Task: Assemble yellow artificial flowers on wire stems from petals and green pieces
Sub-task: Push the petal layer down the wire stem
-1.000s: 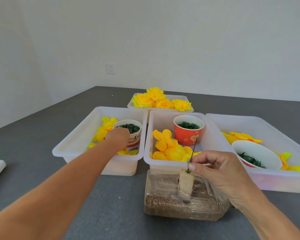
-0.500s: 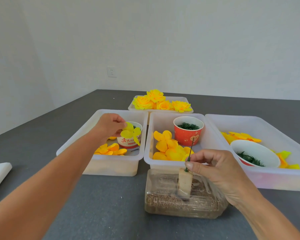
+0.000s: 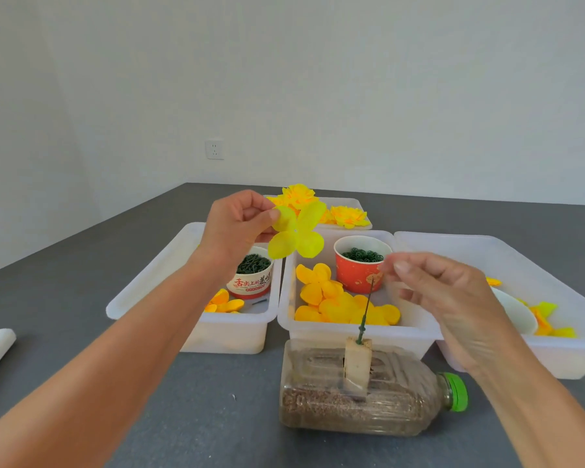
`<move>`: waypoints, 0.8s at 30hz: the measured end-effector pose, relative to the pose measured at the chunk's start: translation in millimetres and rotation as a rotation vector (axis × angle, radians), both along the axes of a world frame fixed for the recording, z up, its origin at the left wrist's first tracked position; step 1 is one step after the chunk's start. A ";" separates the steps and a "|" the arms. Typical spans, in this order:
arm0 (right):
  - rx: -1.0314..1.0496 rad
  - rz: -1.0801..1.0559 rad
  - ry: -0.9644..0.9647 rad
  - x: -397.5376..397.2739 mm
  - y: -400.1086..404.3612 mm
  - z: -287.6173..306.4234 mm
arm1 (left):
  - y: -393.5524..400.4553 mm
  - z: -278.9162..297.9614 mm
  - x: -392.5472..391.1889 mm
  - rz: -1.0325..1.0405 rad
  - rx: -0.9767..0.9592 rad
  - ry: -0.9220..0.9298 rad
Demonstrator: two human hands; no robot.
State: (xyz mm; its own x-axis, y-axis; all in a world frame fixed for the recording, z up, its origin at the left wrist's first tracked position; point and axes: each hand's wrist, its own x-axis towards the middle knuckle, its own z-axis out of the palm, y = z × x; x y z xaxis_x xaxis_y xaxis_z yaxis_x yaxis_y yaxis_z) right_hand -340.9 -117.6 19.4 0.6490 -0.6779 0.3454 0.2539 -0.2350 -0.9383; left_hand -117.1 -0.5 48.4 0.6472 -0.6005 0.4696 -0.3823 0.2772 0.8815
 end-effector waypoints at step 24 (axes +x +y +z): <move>-1.183 -0.605 -0.146 25.4 -17.1 9.2 | -21.0 -12.5 -72.6 0.034 -0.037 -0.571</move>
